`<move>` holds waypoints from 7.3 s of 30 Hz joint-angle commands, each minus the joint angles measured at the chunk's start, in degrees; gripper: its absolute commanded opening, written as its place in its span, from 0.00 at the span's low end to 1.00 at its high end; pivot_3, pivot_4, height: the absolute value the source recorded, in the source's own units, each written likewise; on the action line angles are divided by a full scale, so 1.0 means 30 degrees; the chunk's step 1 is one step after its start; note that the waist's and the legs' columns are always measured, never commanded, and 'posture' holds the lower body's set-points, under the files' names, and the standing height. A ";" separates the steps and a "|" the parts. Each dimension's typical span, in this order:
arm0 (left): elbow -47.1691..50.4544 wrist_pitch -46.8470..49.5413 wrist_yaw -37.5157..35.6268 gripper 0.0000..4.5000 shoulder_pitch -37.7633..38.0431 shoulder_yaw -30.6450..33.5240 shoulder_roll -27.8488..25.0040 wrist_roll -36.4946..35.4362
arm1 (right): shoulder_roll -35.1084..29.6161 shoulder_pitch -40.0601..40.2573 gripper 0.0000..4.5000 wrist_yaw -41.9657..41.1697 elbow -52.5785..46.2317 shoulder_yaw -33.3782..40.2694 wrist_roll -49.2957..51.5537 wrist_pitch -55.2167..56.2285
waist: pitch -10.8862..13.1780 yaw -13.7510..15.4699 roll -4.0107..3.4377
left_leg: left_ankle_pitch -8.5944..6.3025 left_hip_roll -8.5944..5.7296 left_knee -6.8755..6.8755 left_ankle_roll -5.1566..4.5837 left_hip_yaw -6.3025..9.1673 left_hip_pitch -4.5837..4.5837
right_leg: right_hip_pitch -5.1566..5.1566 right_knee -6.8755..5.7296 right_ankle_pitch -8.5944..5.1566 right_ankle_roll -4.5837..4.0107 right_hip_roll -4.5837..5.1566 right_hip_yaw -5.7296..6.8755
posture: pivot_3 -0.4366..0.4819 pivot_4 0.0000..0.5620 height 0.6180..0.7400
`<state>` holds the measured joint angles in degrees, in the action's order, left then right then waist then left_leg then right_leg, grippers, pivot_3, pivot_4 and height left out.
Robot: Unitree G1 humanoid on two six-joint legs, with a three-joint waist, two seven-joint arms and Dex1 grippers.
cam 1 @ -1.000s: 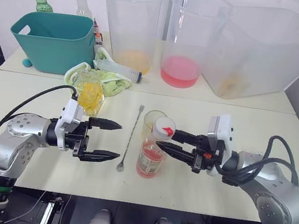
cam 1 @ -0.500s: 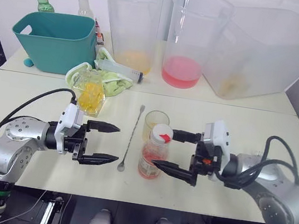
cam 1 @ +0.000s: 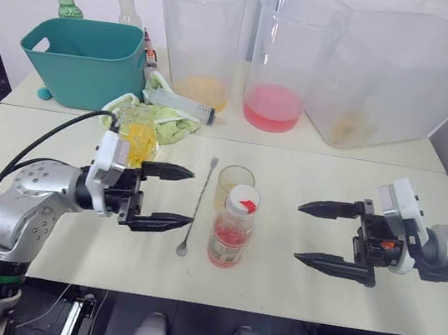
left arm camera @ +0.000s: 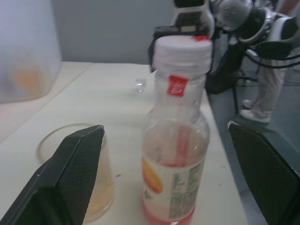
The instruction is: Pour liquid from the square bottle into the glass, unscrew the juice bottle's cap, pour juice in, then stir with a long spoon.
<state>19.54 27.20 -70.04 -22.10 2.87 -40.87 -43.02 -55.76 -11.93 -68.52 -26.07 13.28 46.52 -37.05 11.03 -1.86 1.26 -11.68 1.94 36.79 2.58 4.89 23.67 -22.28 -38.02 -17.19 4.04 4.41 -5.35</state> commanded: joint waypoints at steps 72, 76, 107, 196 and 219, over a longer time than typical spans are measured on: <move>-0.0097 -0.0132 0.1519 0.34 -0.2466 -0.4948 0.2912 0.3478 | 0.4106 -0.6379 0.37 0.9378 -0.4777 -0.4945 0.2576 -0.2456 | -0.0009 0.0264 0.0004 | 0.0005 -0.0003 0.0019 0.0002 0.0007 -0.0015 | 0.0009 -0.0003 -0.0001 0.0003 -0.0006 -0.0004 | 0.48 0.27 0.94; 0.0120 0.0078 0.1519 0.34 -0.2410 -0.4830 0.2711 0.3279 | 0.3289 -0.7530 0.37 0.5082 -0.2902 -0.5921 0.1133 -0.0996 | -0.0012 0.0254 0.0004 | 0.0005 -0.0002 0.0020 0.0002 0.0005 -0.0036 | 0.0025 0.0001 -0.0001 0.0003 -0.0007 -0.0005 | 0.48 0.27 0.94; 0.0492 0.0773 0.1426 0.34 -0.2617 -0.4812 0.2407 0.2778 | 0.5295 -0.8610 0.99 0.5782 -0.2948 -0.2511 0.1440 -0.2903 | -0.0012 -0.0088 0.0003 | 0.0002 -0.0001 -0.0018 0.0000 0.0033 -0.0047 | 0.0019 -0.0027 0.0003 -0.0004 -0.0006 0.0016 | 0.48 0.27 0.94; 0.0103 0.1328 0.2179 0.34 -0.2920 -0.5111 0.3638 0.2983 | 0.4286 -0.7770 0.38 0.8294 -0.3910 -0.4335 0.1861 -0.4454 | -0.0016 0.0347 0.0007 | 0.0004 -0.0010 0.0000 0.0002 0.0039 -0.0010 | 0.0022 0.0020 0.0000 0.0001 0.0000 0.0026 | 0.48 0.27 0.94; 0.2020 0.0221 0.3319 0.34 0.0426 -0.3930 0.2228 0.2997 | 0.3897 -1.7667 0.61 -0.7993 0.9053 -1.3060 -0.2134 0.4829 | -0.0023 -0.0067 0.0007 | 0.0002 0.0008 -0.0021 0.0001 0.0032 -0.0113 | 0.0074 -0.0002 0.0002 -0.0003 -0.0005 0.0030 | 0.48 0.27 0.94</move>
<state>26.26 25.33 -59.28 -22.71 -8.02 -32.34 -34.56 -41.56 -63.30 -89.87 0.06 -27.25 39.07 -22.39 10.96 -2.06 1.28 -11.67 1.96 36.73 2.58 4.99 23.37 -22.10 -38.04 -17.18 4.03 4.40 -5.26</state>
